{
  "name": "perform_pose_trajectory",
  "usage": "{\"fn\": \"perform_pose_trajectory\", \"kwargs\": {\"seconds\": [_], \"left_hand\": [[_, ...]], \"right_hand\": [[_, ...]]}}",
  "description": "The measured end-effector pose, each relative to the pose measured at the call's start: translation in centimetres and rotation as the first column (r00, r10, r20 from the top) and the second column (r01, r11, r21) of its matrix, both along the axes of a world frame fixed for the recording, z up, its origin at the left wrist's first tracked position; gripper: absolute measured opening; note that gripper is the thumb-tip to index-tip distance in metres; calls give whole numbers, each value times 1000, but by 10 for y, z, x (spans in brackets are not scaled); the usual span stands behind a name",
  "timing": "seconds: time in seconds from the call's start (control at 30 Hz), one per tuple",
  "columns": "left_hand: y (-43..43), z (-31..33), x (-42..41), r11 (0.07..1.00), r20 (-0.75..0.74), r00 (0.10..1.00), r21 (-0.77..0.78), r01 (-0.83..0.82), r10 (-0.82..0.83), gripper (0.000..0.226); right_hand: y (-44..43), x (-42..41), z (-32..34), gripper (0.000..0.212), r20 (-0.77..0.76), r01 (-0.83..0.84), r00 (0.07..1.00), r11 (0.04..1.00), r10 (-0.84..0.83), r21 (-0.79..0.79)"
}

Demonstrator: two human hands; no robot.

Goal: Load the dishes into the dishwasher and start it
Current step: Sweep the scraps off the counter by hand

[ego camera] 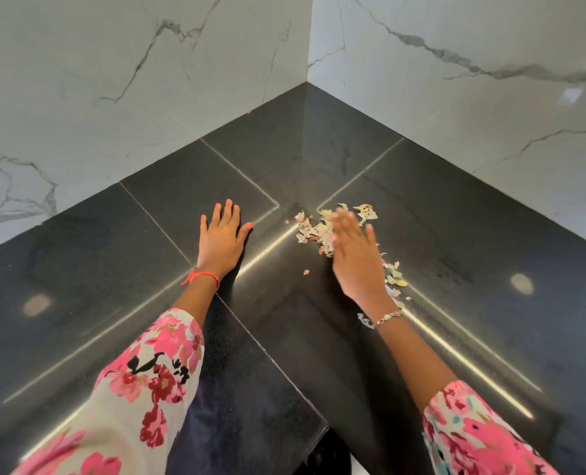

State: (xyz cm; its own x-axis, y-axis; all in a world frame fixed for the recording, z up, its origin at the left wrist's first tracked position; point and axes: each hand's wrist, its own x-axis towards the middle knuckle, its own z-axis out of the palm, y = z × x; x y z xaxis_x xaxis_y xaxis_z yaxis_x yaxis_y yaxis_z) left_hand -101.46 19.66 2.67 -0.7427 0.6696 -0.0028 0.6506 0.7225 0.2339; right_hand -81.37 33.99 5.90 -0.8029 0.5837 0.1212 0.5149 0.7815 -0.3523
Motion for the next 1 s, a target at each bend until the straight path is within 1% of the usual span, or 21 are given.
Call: {"fn": "perform_pose_trajectory", "kwargs": {"seconds": [0.03,0.07,0.1,0.17,0.2,0.23,0.3,0.4,0.5,0.57,0.6,0.63,0.67,0.73,0.77,0.8,0.83,0.9,0.93,0.97,1.0], "left_hand": [[1,1,2,999,-10,1000,-33,-3,3,55],[2,1,3,998,-7,1000,-56,-12,12,55],[3,1,6,997,9,1000,-66,-27,27,54],[9,1,17,997,48,997,-54,-58,61,55],[11,0,25,996,58,995,-45,-75,77,57],[14,-1,32,995,59,994,-39,-88,90,58],[18,-3,44,994,38,994,-39,-99,101,61],[17,-4,46,994,4,996,-61,-87,88,62],[16,-3,45,994,-13,997,-66,-81,81,63],[16,-3,45,995,-15,997,-62,-83,82,63],[17,-2,45,995,-15,996,-60,-85,85,63],[17,-2,46,994,-15,996,-59,-89,88,63],[17,-2,46,994,-14,996,-60,-91,90,63],[18,-2,47,994,-22,995,-54,-96,95,63],[18,-2,47,994,-25,995,-46,-98,97,63],[18,-2,46,994,-26,995,-39,-100,99,63],[18,-2,46,994,-25,995,-34,-102,101,63],[18,-2,46,994,-26,994,-27,-105,104,63],[18,-2,46,994,-26,994,-25,-106,105,63],[18,-3,45,994,-26,994,-21,-108,107,63],[18,-3,45,994,-25,994,-17,-109,108,63]], "right_hand": [[1,14,2,46,-72,121,989,987,-129,-108],[1,28,1,48,-92,227,964,954,-249,-195],[-3,42,-2,52,-55,332,934,914,-353,-233],[-14,66,-14,65,65,506,862,840,-503,-198],[-20,71,-21,71,106,564,825,809,-554,-165],[-26,73,-26,76,129,601,799,788,-588,-133],[-34,63,-32,82,145,625,778,775,-611,-90],[-41,35,-32,80,149,568,819,820,-555,-65],[-39,27,-33,74,129,449,888,892,-441,-44],[-33,33,-33,68,41,314,949,945,-311,-89],[-27,36,-32,64,-9,267,963,957,-270,-116],[-20,38,-32,62,-31,269,961,955,-275,-127],[-13,37,-31,62,-11,323,945,939,-327,-121],[-4,30,-30,68,84,454,891,885,-447,-102],[-4,24,-29,72,122,458,887,883,-446,-100],[-7,16,-28,74,137,401,912,909,-386,-110],[-13,9,-26,74,122,300,951,944,-284,-136],[-22,-4,-24,72,40,70,997,973,-63,-218],[-21,-9,-21,70,-19,4,1000,961,-9,-278],[-15,-14,-19,69,-80,-17,997,944,-10,-329],[-3,-18,-15,67,-128,3,991,939,-50,-343]]}}
